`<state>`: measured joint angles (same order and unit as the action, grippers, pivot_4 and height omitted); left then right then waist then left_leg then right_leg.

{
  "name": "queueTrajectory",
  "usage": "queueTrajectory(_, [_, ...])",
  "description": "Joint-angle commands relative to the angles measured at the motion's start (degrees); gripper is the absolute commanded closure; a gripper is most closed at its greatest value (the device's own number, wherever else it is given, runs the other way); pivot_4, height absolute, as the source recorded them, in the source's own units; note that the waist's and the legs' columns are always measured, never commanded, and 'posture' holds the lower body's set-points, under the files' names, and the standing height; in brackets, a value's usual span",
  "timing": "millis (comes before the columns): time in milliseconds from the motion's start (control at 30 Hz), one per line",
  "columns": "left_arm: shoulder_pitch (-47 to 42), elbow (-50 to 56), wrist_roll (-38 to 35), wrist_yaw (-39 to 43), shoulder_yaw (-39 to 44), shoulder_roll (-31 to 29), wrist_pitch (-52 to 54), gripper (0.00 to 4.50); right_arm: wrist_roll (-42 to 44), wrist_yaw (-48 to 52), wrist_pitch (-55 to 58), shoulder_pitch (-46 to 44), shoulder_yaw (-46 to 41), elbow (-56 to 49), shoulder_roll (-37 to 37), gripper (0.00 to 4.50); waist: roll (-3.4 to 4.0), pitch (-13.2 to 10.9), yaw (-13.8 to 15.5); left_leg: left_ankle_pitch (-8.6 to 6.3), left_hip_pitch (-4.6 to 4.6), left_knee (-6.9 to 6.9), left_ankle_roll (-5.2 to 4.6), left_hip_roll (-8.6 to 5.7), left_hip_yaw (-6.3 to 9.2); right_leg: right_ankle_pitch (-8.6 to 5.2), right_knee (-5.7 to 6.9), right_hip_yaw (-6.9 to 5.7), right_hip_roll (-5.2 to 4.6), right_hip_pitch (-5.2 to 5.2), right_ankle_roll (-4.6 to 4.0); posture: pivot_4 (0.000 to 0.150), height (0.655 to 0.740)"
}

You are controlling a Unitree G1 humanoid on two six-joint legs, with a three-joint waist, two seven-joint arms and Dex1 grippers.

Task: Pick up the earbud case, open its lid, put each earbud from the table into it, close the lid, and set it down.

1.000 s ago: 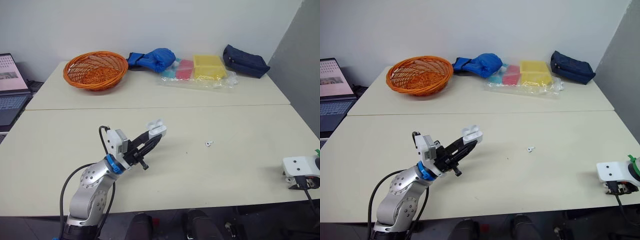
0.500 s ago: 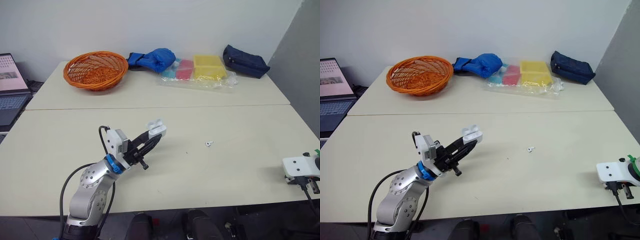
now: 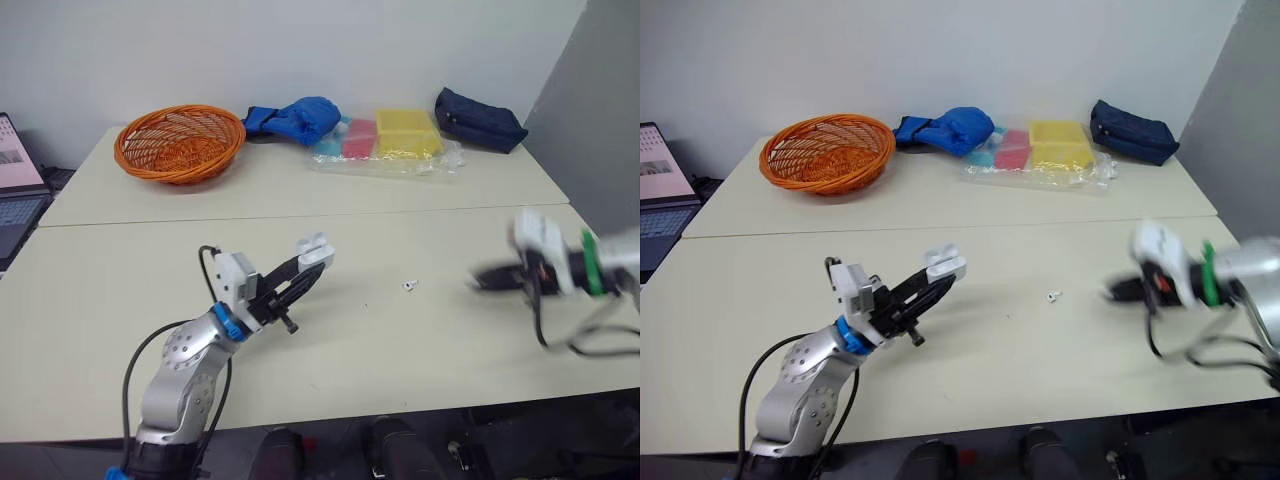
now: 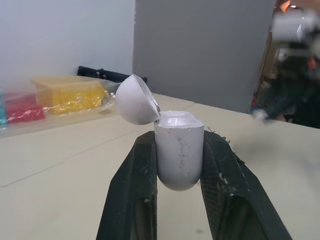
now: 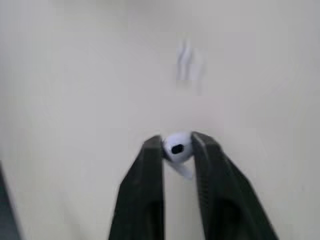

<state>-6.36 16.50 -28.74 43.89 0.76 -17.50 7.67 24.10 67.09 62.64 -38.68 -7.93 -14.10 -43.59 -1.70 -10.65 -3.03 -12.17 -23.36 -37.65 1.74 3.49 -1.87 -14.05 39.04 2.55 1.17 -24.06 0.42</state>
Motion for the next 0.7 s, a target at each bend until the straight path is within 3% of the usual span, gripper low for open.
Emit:
queueTrajectory(33, [-3.5,-1.7,0.3,-1.1,-0.7,2.1,-1.9,3.73,2.4,-17.7,28.3,-14.5,-21.5,-4.5,23.9,4.08,0.14,0.1,0.1,0.00,-0.12,-0.14,0.01,0.12,0.07,0.14,0.02,-0.03,-0.01,-0.08,-0.07,0.150,0.7400])
queueTrajectory(200, [-8.1,-5.4,2.2,-3.0,-1.5,5.4,-3.9,3.73,1.4,-33.9,29.3,-20.8,-31.6,-12.1,46.4,4.08,0.14,0.1,2.2,0.00,-0.60,0.08,0.01,0.13,0.20,-0.02,-0.14,-0.34,0.07,-0.27,-0.03,0.150,0.7400])
queueTrajectory(300, [-10.3,-7.5,3.5,-4.2,-1.7,7.1,-5.7,3.73,1.2,-40.8,27.3,-21.0,-33.1,-15.8,55.5,4.08,0.17,0.1,2.4,-0.01,-1.07,0.35,0.00,-0.13,-0.08,0.00,-0.14,-0.22,-0.16,-0.90,0.19,0.150,0.7400])
queueTrajectory(367, [-10.8,-8.4,3.9,-4.3,-1.6,7.7,-6.4,3.73,2.3,-43.3,26.0,-19.7,-31.4,-16.5,57.1,4.08,0.13,0.2,2.5,0.00,-1.51,0.28,0.00,-0.22,-0.02,0.14,-0.13,-0.26,-0.22,-1.25,0.19,0.150,0.7400])
queueTrajectory(700, [-14.2,-14.3,6.5,-5.6,-1.3,9.6,-11.1,3.73,8.8,-47.0,17.3,-9.2,-15.2,-18.5,55.6,4.08,0.11,0.2,1.2,0.03,-1.27,0.56,-0.07,-0.16,0.16,0.00,-0.17,-0.23,-0.13,-1.10,0.39,0.150,0.7400])
